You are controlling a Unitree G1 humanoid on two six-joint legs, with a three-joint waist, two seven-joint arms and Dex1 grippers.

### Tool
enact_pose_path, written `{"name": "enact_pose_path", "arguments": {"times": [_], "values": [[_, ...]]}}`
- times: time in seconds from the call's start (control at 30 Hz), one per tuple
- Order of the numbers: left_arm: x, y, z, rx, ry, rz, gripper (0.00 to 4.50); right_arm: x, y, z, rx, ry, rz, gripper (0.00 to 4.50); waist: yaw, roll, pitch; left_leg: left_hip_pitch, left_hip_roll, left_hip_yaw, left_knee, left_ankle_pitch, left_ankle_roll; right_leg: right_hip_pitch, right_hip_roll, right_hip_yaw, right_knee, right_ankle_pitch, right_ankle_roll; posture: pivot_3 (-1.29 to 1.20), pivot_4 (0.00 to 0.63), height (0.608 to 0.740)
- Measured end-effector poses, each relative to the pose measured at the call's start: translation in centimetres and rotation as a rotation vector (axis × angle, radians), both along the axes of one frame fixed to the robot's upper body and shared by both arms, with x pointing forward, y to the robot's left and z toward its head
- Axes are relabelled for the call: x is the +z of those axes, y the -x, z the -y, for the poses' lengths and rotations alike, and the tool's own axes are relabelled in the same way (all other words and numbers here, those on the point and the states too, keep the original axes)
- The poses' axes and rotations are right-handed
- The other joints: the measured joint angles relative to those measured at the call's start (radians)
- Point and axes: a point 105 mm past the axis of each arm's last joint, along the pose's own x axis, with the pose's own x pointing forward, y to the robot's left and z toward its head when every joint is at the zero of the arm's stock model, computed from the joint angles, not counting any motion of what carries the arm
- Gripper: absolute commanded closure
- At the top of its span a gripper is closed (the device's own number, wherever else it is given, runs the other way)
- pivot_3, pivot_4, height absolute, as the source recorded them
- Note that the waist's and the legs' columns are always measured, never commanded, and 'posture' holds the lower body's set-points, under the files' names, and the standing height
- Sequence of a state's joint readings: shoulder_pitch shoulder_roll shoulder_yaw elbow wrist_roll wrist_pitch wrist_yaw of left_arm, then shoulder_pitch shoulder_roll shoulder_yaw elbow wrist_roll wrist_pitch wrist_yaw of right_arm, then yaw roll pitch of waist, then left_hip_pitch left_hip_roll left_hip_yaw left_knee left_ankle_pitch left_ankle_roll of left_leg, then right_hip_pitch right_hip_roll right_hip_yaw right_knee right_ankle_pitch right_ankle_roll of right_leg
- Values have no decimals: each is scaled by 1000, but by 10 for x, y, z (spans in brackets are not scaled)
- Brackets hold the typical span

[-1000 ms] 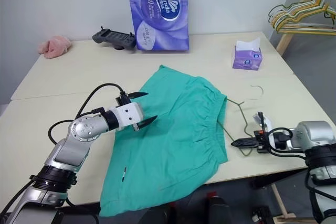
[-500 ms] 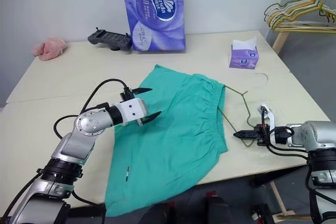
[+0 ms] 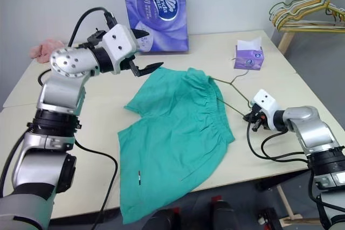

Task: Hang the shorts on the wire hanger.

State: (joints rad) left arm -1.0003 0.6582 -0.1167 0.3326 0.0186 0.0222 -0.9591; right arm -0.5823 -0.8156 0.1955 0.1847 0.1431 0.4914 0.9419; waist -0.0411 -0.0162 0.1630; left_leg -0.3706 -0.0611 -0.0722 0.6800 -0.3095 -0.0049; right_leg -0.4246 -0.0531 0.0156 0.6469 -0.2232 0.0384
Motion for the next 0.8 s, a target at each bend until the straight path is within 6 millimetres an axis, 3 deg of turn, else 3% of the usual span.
{"name": "enact_pose_path", "arguments": {"times": [0.17, 0.4, 0.53, 0.63, 0.73, 0.8], "values": [[-22, 16, 1, -164, -181, -147, 32, 6, -6, -3, 101, 158, 126, 4500, -7, 1, -1, -1, 0, 0, 0, 1, -1, -1, 1, 0, 0, 0, 0, -53, 86, 740], [-6, -9, -10, -114, -359, -65, 32, 23, -14, -9, 165, 287, 247, 4500, -7, 1, -2, -2, -1, 0, 1, 1, -1, -1, 1, 0, 0, 0, 0, -74, 78, 740], [-32, -14, 5, -187, -408, -117, 32, 33, -13, -18, 189, 303, 280, 4500, -9, 1, -2, -4, -1, 0, 2, 1, -1, -3, 1, 0, 1, 0, 0, -92, 80, 740], [-51, -12, 20, -268, -441, -167, 32, 43, -13, -24, 201, 322, 304, 4500, -11, 1, -3, -14, -1, 0, 7, 1, -1, -13, 1, 0, 5, 1, 1, -102, 80, 740], [-52, -13, 31, -294, -431, -172, 32, 45, -13, -25, 197, 329, 301, 4500, -16, 1, -3, -29, -1, 0, 17, 1, -1, -27, 0, 0, 14, 1, 1, -118, 81, 740], [-49, -14, 38, -307, -429, -164, 32, 45, -13, -25, 193, 327, 296, 4500, -16, 1, -3, -30, -3, 1, 18, 1, -1, -29, -1, 2, 16, 1, 1, -129, 80, 740]]}}
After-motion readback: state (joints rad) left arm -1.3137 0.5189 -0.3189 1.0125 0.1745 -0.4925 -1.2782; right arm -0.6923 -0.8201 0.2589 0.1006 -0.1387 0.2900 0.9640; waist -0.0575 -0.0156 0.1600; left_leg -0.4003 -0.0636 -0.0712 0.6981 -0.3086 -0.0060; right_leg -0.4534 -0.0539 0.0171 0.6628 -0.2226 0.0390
